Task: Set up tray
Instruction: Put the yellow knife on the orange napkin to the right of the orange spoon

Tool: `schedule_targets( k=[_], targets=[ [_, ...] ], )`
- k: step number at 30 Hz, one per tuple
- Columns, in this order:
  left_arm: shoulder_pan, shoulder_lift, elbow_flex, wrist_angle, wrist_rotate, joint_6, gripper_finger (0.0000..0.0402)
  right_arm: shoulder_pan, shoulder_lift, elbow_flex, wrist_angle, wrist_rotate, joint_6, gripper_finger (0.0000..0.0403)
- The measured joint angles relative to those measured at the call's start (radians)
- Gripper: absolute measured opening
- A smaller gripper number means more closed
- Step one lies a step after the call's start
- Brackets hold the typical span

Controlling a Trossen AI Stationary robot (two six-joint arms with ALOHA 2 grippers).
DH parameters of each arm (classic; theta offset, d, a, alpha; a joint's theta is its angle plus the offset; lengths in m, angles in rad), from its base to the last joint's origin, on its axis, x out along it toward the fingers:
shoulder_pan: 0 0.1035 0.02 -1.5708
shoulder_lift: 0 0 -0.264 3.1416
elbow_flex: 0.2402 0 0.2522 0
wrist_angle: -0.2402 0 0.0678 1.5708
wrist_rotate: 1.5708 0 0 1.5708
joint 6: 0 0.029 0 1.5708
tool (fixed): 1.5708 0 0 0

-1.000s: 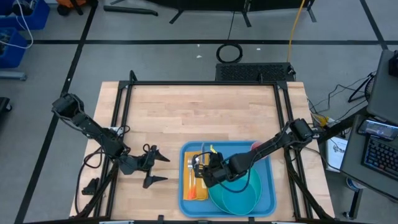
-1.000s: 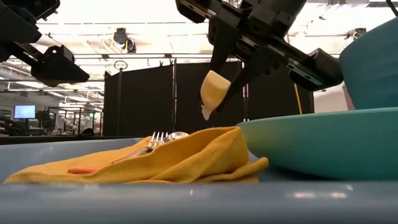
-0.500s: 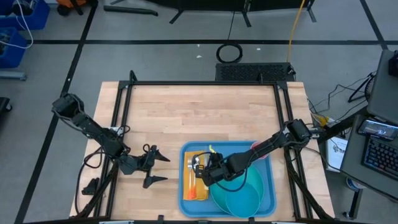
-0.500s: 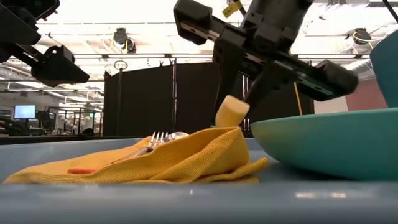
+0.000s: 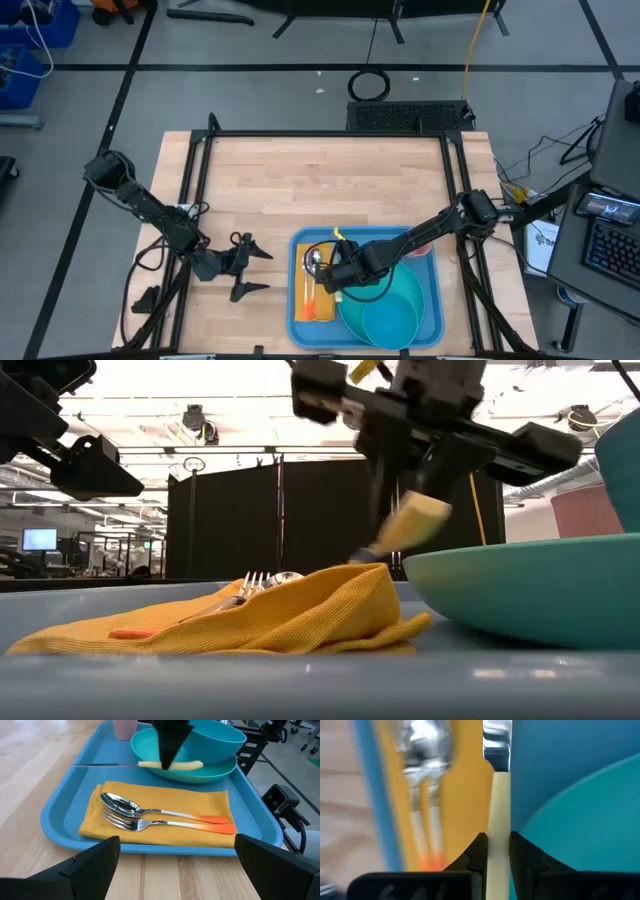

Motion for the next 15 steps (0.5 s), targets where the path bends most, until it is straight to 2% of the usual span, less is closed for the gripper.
schedule_targets(
  k=[3, 7, 10, 15],
  targets=[
    [0.000, 0.000, 0.000, 0.000, 0.000, 0.000, 0.0397, -0.016, 0.001, 0.029, -0.079, -0.021, -0.043, 0.0041],
    [0.000, 0.000, 0.000, -0.002, -0.002, 0.006, 0.0397, -0.028, 0.017, 0.067, -0.102, -0.021, -0.075, 0.0041],
    [0.000, 0.000, 0.000, -0.002, -0.003, 0.011, 0.0397, -0.030, 0.070, 0.134, -0.177, -0.059, -0.103, 0.0041],
    [0.000, 0.000, 0.000, -0.004, -0.007, 0.012, 0.0397, -0.030, 0.155, 0.237, -0.162, -0.072, -0.128, 0.0041]
  ],
)
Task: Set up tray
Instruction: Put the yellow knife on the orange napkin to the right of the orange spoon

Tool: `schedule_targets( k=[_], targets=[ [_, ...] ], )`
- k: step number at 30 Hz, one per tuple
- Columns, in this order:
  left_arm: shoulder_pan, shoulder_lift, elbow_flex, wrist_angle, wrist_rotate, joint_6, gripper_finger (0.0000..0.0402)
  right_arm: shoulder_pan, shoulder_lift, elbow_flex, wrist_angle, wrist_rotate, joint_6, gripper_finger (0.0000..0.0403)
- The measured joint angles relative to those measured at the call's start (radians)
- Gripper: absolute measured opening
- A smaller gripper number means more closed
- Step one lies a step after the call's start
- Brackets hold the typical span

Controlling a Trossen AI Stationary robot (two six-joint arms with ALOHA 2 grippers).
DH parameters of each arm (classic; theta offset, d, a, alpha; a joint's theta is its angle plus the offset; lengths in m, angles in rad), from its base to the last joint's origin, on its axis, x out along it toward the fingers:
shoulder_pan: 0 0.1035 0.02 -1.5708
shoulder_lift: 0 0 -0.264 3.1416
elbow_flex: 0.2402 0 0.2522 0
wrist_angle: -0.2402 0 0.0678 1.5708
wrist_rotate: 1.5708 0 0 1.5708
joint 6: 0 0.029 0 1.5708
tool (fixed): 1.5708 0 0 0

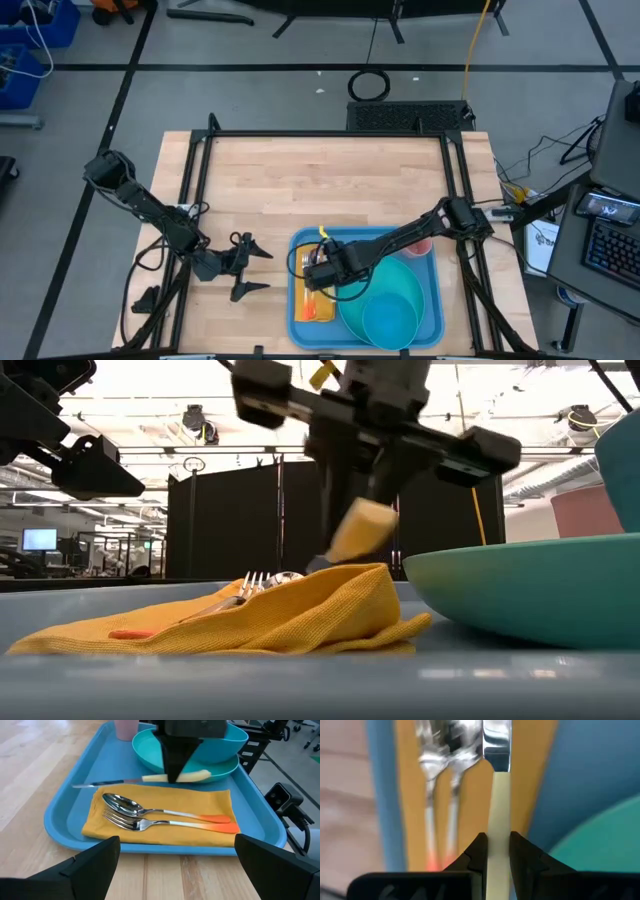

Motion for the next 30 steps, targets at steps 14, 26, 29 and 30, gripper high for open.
schedule_targets(
  k=[14, 26, 29, 30],
  targets=[
    [-0.014, 0.000, 0.000, -0.004, 0.001, -0.011, 0.0397, 0.013, 0.017, 0.031, 0.017, 0.029, 0.083, 0.0041],
    [-0.014, 0.000, 0.000, -0.009, 0.000, -0.010, 0.0397, 0.044, 0.021, 0.029, 0.028, 0.028, 0.156, 0.0041],
    [-0.014, 0.000, 0.000, -0.009, 0.000, -0.010, 0.0397, 0.043, 0.037, 0.025, 0.052, 0.026, 0.155, 0.0041],
    [-0.014, 0.000, 0.000, -0.010, 0.000, -0.011, 0.0397, 0.043, 0.045, 0.025, 0.060, 0.020, 0.151, 0.0041]
  ],
)
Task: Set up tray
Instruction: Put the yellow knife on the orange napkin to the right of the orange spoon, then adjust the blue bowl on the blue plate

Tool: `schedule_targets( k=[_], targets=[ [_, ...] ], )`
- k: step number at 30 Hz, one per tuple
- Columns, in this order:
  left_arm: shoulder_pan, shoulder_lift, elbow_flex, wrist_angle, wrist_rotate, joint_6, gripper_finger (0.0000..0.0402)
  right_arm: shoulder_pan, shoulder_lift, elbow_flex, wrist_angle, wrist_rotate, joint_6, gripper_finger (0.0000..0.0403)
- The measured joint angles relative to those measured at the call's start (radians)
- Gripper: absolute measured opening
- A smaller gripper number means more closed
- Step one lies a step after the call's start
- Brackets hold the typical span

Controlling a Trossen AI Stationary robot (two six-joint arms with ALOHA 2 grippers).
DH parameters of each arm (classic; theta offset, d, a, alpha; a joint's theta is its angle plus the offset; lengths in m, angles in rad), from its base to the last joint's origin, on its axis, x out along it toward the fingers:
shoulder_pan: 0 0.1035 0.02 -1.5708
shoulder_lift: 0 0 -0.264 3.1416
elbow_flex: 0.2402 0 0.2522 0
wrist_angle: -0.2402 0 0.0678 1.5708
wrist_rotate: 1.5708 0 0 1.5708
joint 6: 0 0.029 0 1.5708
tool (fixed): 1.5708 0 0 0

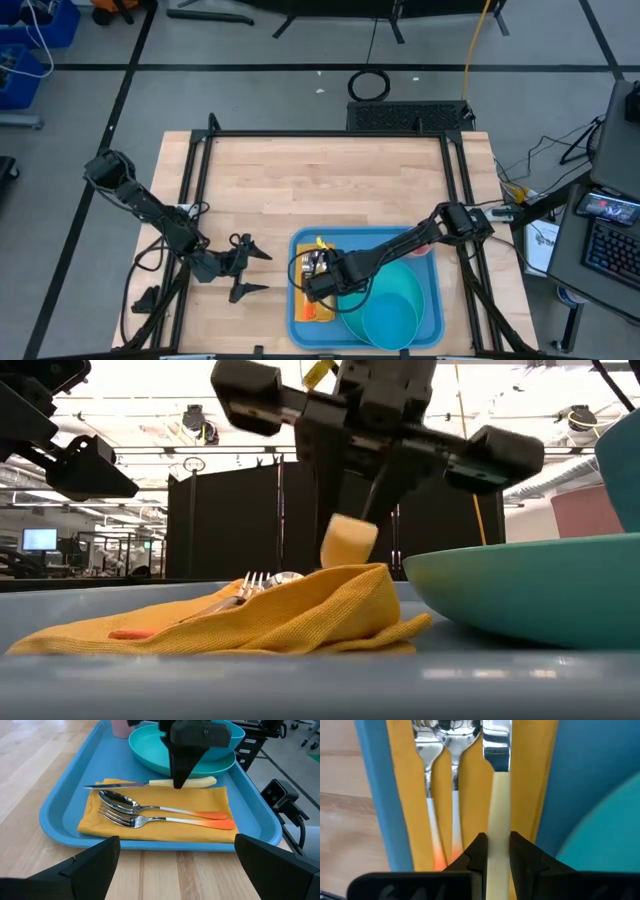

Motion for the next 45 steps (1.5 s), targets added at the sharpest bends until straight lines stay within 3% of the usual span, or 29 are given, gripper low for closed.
schedule_targets(
  k=[17, 25, 30, 45],
  targets=[
    [-0.003, 0.000, 0.000, -0.016, -0.002, -0.009, 0.0397, -0.012, 0.019, 0.000, 0.025, -0.021, -0.027, 0.0041],
    [-0.006, 0.000, 0.000, -0.019, -0.002, -0.009, 0.0397, -0.017, 0.019, 0.000, 0.062, -0.021, -0.045, 0.0153],
    [-0.006, 0.000, 0.000, -0.020, -0.002, -0.009, 0.0397, -0.010, 0.019, 0.000, 0.061, -0.023, -0.059, 0.0185],
    [-0.006, 0.000, 0.000, -0.020, -0.002, -0.011, 0.0397, -0.008, 0.010, 0.000, 0.112, 0.000, -0.199, 0.0163]
  ],
)
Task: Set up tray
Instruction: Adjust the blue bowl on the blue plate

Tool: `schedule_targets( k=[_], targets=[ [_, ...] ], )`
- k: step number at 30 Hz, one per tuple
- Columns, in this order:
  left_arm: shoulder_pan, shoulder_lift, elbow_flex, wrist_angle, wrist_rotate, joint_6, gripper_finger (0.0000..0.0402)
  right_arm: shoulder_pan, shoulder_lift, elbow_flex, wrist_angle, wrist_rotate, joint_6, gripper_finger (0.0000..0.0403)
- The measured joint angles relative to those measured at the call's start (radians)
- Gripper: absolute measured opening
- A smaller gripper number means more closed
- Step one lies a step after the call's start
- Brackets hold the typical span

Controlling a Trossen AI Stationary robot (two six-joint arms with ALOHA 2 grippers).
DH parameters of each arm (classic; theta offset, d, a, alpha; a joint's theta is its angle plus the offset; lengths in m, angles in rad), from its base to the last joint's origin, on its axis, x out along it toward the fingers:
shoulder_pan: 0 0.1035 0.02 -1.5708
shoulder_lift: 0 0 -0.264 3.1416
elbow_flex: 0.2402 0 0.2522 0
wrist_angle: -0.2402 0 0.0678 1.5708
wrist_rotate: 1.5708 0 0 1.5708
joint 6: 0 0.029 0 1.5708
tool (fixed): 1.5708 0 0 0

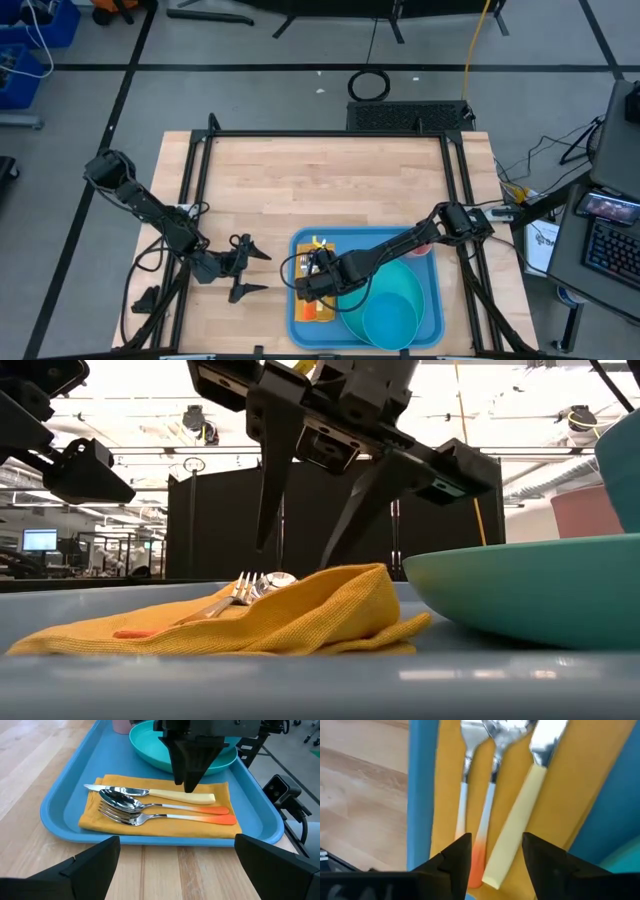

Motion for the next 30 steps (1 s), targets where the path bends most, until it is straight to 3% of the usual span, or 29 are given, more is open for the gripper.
schedule_targets(
  k=[7, 14, 20, 30],
  targets=[
    [0.000, 0.000, 0.000, 0.000, -0.018, 0.000, 0.0397, 0.006, -0.023, 0.000, -0.052, 0.068, -0.076, 0.0140],
    [0.000, 0.000, 0.000, -0.001, -0.027, 0.001, 0.0397, 0.015, -0.109, 0.000, -0.162, 0.242, -0.147, 0.0094],
    [0.000, 0.000, 0.000, -0.001, -0.051, 0.001, 0.0397, 0.058, -0.166, 0.001, -0.156, 0.487, -0.315, 0.0008],
    [0.001, 0.000, 0.000, -0.002, -0.063, 0.009, 0.0397, 0.208, -0.165, 0.001, -0.159, 0.841, -0.498, 0.0000]
  ],
)
